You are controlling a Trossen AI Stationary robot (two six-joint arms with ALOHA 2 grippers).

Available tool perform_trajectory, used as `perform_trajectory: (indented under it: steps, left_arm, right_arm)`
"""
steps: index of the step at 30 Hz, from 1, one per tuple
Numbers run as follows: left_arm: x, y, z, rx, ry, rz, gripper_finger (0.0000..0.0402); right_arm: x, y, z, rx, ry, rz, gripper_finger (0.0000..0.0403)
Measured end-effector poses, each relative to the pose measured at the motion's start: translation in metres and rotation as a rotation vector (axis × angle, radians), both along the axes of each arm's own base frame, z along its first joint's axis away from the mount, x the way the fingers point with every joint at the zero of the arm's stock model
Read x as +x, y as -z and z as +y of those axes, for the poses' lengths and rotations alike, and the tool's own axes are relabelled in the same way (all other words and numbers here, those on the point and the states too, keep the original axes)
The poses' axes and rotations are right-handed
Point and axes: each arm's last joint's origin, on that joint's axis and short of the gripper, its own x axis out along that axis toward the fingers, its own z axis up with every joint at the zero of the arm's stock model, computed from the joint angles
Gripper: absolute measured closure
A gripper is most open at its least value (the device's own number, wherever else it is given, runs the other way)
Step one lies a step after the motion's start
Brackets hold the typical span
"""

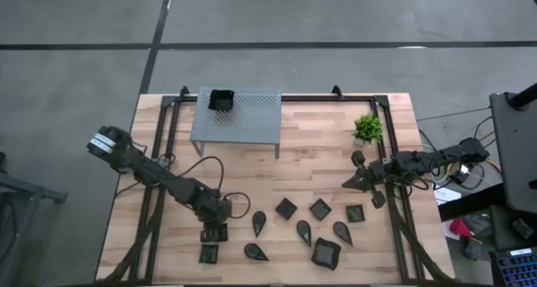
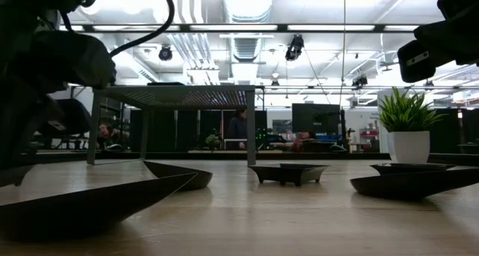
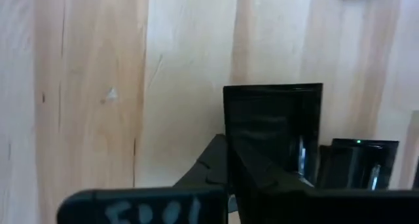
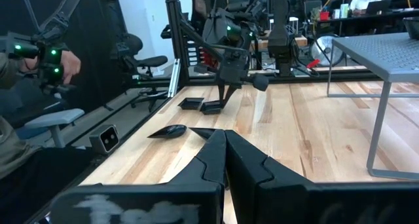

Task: Pick & Place Mini shaped plates
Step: Put the black square plate on the shelf

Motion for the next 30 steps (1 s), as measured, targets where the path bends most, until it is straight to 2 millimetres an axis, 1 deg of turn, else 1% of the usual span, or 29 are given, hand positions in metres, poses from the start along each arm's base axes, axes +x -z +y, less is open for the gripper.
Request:
perform_trajectory:
  steps: [5, 10, 14, 17, 21, 24, 28, 30]
  left_arm:
    - [0.001, -0.011, 0.003, 0.009, -0.002, -0.018, 0.04]
    - [0.004, -0.027, 0.01, 0.044, -0.021, -0.068, 0.0401]
    - [0.007, -0.043, 0.02, 0.114, -0.05, -0.17, 0.0401]
    - [0.008, -0.057, 0.03, 0.214, -0.109, -0.276, 0.0401]
    - [0.006, -0.078, 0.045, 0.401, -0.303, -0.432, 0.0401]
    - [-0.001, -0.097, 0.056, 0.509, -0.466, -0.537, 0.0401]
    - [-0.013, -0.122, 0.072, 0.581, -0.696, -0.668, 0.0401]
    - [-0.019, -0.132, 0.081, 0.587, -0.778, -0.707, 0.0401]
  right_arm:
    - [0.0, 0.0, 0.0, 0.0, 0.0, 0.0, 0.0394]
    - [0.0, 0.0, 0.0, 0.0, 0.0, 0.0, 0.0394]
    - [0.0, 0.0, 0.0, 0.0, 0.0, 0.0, 0.0394]
    - [0.0, 0.0, 0.0, 0.0, 0.0, 0.0, 0.0394]
    - [0.0, 0.0, 0.0, 0.0, 0.0, 0.0, 0.0394]
    - [0.0, 0.0, 0.0, 0.0, 0.0, 0.0, 0.0394]
    - [0.0, 0.0, 0.0, 0.0, 0.0, 0.001, 0.0394]
    - [0.0, 0.0, 0.0, 0.0, 0.0, 0.0, 0.0394]
